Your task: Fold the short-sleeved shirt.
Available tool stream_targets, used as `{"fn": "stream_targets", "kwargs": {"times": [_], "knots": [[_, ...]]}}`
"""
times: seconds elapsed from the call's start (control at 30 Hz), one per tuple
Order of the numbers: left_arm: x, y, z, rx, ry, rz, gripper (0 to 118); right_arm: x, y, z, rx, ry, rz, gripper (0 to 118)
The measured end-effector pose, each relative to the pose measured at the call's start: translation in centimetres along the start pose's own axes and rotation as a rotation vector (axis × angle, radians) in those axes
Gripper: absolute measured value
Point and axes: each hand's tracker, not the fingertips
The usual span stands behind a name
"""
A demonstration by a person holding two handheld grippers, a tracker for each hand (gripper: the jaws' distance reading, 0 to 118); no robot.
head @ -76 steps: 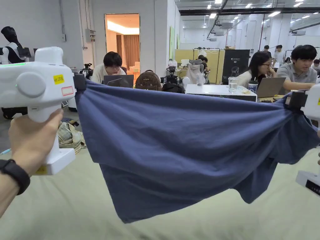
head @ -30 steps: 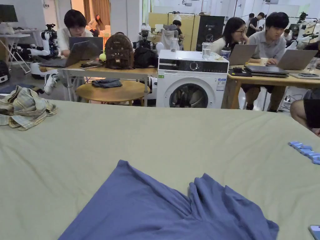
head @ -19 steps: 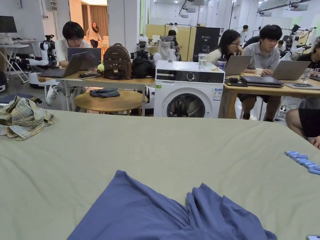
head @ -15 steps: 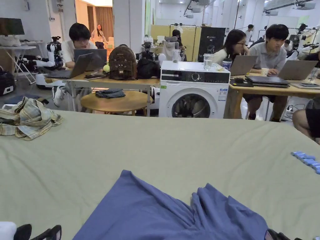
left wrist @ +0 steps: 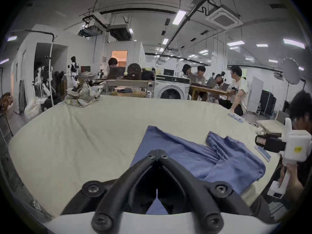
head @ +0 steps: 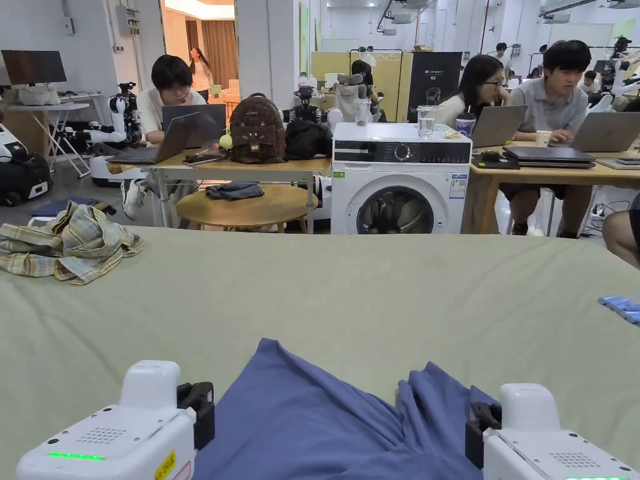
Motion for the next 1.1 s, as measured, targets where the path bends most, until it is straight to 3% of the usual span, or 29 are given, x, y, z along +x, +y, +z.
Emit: {"fn": "stream_targets", "kwargs": {"times": [0.17, 0.4, 0.43, 0.5, 0.63, 0.8, 0.83, 0.9, 0.93, 1.1], "knots": [[-1.1, 0.1, 0.6, -0.008, -0.019, 0.054, 0, 0.2, 0.3, 0.3, 0.010, 0.015, -0.017, 0], [-7.6, -2.2, 4.0, -0.108, -0.033, 0.263, 0, 0.6, -1.6, 1.1, -0.024, 0.086, -0.073, 0], [-9.1, -3.1, 4.6, -0.126, -0.041, 0.303, 3, 0.4, -2.1, 1.1, -0.030, 0.085, -0.071, 0], [-11.0, -4.9, 5.3, -0.173, -0.002, 0.354, 33, 0.3, -2.9, 0.9, -0.055, 0.104, -0.072, 0], [-12.8, -7.8, 5.1, -0.275, 0.025, 0.415, 38, 0.1, -3.6, 0.4, -0.089, 0.123, -0.098, 0], [-11.8, -10.4, 2.2, -0.409, 0.042, 0.392, 38, 0.3, -3.4, 0.4, -0.098, 0.133, -0.115, 0], [-11.6, -11.0, 1.4, -0.462, 0.041, 0.391, 31, 0.5, -3.4, 0.6, -0.097, 0.130, -0.113, 0], [-11.1, -11.2, 1.0, -0.439, 0.093, 0.354, 7, 1.1, -3.3, 0.9, -0.092, 0.118, -0.105, 0], [-10.9, -11.1, 0.9, -0.433, 0.066, 0.363, 3, 1.4, -3.1, 0.9, -0.091, 0.107, -0.101, 0], [-8.9, -10.9, 0.3, -0.475, 0.104, 0.198, 2, 4.5, -1.1, -0.1, -0.073, 0.045, -0.116, 0]]}}
